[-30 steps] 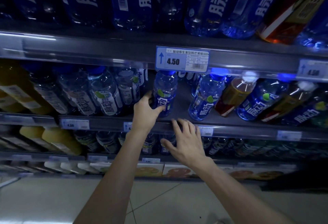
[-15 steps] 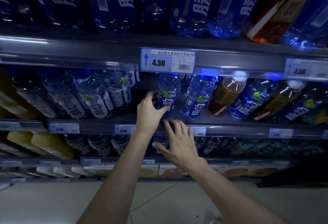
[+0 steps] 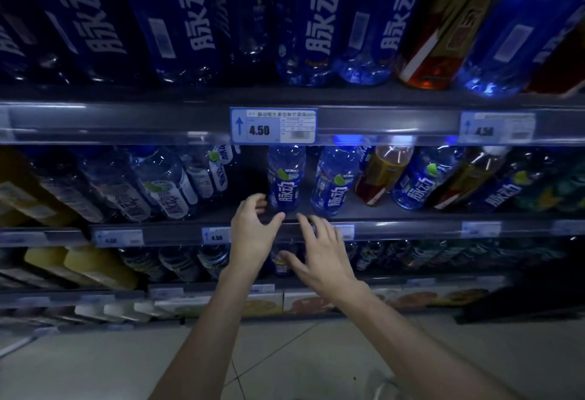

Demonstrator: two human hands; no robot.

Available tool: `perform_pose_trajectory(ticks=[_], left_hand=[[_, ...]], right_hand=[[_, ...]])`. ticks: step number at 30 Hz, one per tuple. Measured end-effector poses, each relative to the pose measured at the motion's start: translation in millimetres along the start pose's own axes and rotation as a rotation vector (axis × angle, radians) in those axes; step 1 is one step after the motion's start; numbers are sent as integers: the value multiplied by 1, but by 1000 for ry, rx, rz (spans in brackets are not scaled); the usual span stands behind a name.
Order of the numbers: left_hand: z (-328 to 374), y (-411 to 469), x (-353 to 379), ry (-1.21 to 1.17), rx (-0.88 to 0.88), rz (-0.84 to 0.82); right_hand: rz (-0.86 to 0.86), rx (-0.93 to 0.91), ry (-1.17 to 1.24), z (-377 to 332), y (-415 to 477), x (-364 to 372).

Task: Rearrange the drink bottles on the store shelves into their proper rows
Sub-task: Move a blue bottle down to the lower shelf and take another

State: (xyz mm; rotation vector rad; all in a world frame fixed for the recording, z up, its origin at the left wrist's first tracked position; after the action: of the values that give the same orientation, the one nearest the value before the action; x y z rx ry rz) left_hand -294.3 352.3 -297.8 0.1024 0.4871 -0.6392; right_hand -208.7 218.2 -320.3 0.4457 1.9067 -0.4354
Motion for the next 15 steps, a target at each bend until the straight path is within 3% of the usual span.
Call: perform_pose_trajectory(ticks=[5,15], left_hand=[[21,-21,14,-70,11,-24],[99,-32,100,-93,206,-121]], right_hand=[[39,56,24,26,-12,-26],[179,206,87,124,-36,-89]])
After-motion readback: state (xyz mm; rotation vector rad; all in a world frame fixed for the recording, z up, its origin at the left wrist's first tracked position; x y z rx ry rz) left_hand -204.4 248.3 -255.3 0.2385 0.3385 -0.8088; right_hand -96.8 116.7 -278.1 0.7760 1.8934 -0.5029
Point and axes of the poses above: each hand's wrist, its own y-axis towards the middle knuckle, its own x-axis out of the palm, z = x × y, the point moved 6 cm from there along y, towards the middle knuckle, and after that the axes turned 7 degrees about -z, right-handed, at the moved point
